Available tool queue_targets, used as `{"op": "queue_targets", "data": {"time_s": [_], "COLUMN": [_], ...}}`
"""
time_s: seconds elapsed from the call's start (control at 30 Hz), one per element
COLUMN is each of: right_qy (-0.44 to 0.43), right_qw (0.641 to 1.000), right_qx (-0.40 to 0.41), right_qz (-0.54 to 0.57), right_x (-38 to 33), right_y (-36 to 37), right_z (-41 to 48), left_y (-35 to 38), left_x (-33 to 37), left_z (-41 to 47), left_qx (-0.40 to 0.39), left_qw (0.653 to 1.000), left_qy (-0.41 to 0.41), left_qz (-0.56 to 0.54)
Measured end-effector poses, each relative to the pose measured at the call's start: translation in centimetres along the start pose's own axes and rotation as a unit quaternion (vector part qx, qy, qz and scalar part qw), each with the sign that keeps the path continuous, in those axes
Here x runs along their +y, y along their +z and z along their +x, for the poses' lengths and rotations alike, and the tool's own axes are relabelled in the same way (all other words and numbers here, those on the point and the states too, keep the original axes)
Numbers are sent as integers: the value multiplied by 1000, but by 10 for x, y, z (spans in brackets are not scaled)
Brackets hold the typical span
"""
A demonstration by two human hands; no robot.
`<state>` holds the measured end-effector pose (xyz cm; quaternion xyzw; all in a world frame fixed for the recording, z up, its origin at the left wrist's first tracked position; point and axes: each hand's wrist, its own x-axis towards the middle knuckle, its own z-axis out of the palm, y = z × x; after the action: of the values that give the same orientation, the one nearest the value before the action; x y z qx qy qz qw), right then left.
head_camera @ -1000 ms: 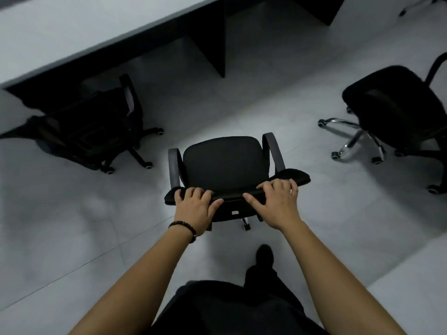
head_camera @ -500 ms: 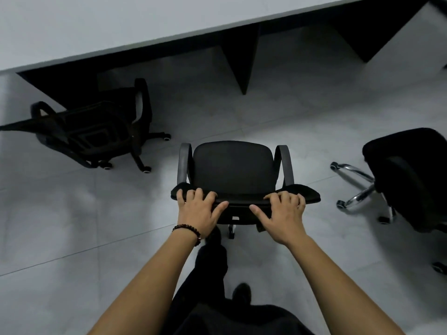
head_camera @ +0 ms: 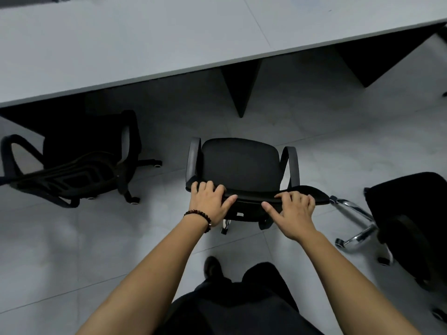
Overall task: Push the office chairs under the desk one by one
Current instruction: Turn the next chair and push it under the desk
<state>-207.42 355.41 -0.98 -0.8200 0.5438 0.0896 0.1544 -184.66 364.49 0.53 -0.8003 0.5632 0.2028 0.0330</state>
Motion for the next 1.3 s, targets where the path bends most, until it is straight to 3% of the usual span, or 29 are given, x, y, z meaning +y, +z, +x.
{"op": "queue_targets", "data": {"time_s": [0.37, 0.67, 0.97, 1.3], "right_qy": [-100, -191, -226, -223], "right_qw": [995, 979, 972, 974], "right_qx": [1, -37, -22, -19], "right_qz": [-28, -54, -62, -37], "right_x": [11, -29, -66, -79], "right_y": [-51, -100, -110, -113], "right_z": [176, 322, 378, 382], "left_y": [-36, -87, -103, -112], "left_x": [3, -6, -36, -57], "left_z": [130, 231, 278, 285], "left_qx": [28, 20, 24, 36], "left_qw": [997, 977, 965, 971], "left_qy": [-78, -208, -260, -233], "left_qz": [6, -44, -34, -34]}}
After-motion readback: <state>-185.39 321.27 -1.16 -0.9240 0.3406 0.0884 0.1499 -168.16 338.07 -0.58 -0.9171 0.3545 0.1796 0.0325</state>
